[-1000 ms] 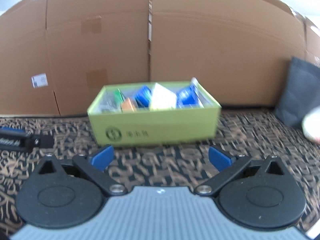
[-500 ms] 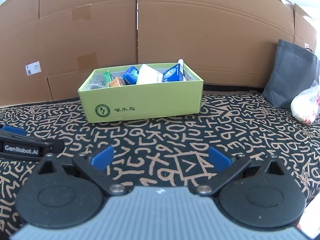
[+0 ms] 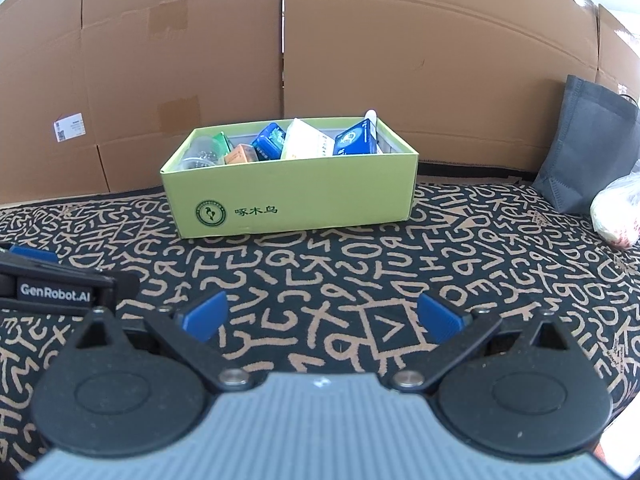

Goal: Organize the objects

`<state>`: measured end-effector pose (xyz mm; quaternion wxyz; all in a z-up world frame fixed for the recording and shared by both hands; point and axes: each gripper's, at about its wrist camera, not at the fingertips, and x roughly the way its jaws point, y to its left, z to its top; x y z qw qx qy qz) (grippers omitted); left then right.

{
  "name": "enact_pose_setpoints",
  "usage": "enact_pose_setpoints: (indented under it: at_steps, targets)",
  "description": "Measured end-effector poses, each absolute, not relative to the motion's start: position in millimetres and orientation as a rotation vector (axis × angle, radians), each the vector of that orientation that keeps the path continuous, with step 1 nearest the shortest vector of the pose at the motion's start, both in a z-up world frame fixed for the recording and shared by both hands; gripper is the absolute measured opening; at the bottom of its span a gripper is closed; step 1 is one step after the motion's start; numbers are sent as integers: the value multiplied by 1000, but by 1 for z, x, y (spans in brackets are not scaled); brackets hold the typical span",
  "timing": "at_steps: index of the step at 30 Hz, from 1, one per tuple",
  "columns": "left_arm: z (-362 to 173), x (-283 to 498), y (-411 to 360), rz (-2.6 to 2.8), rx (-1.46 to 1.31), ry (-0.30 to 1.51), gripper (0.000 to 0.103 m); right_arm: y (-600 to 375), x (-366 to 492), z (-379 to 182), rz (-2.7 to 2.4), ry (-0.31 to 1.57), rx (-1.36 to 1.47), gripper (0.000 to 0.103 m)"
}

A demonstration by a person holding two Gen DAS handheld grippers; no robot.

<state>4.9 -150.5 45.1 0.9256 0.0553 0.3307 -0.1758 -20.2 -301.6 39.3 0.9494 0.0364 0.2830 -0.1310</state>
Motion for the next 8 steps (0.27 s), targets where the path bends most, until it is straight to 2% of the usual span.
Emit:
enact_pose_setpoints:
  at_steps: [8]
  targets:
    - [46, 1, -154, -371, 128, 669, 102, -296, -21, 36, -272, 583, 83, 103]
